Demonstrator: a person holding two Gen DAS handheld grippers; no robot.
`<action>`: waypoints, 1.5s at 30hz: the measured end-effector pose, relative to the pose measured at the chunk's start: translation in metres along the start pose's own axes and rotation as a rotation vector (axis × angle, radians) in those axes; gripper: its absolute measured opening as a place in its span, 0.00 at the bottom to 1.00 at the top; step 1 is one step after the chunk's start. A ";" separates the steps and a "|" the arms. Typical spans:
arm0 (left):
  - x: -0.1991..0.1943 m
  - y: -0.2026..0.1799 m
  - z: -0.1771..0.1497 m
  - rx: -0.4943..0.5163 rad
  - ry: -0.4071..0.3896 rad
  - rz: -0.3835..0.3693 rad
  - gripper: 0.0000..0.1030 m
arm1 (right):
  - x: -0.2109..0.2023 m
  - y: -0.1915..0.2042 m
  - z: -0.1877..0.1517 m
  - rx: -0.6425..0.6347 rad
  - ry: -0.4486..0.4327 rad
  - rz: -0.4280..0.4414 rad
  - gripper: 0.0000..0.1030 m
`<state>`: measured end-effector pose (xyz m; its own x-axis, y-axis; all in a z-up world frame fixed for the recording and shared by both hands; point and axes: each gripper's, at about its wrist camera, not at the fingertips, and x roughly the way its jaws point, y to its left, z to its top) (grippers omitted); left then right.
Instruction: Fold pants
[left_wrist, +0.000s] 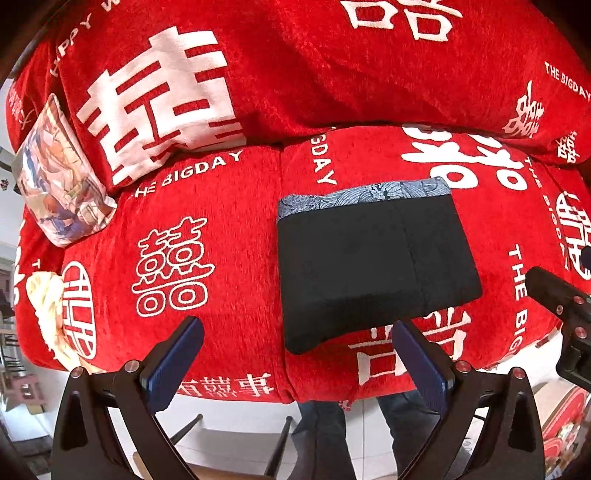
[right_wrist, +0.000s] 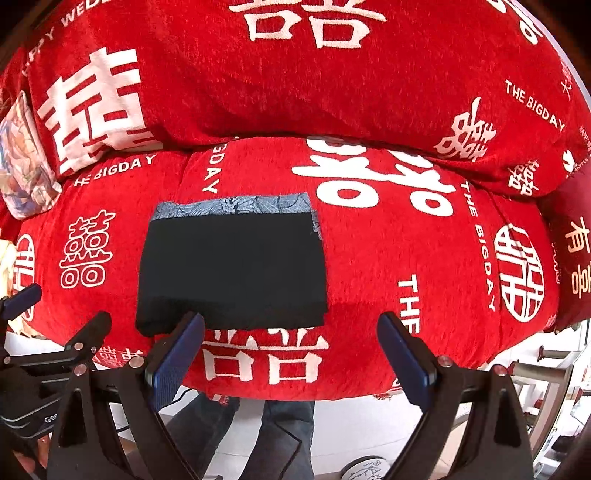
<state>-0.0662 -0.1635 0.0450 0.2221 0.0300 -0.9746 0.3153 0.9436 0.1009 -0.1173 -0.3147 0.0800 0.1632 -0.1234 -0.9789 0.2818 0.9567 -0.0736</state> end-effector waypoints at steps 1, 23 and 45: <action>0.000 -0.001 0.001 0.003 0.000 0.002 0.99 | 0.000 -0.001 0.001 -0.003 0.000 0.000 0.93; -0.003 -0.006 0.010 -0.007 0.000 0.017 0.99 | 0.004 -0.005 0.012 -0.023 0.001 0.008 0.93; -0.008 -0.011 0.009 -0.003 -0.011 0.005 0.99 | 0.002 -0.007 0.010 -0.021 -0.004 0.002 0.93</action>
<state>-0.0634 -0.1773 0.0536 0.2342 0.0314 -0.9717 0.3108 0.9446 0.1054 -0.1100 -0.3246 0.0806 0.1672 -0.1222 -0.9783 0.2619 0.9621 -0.0755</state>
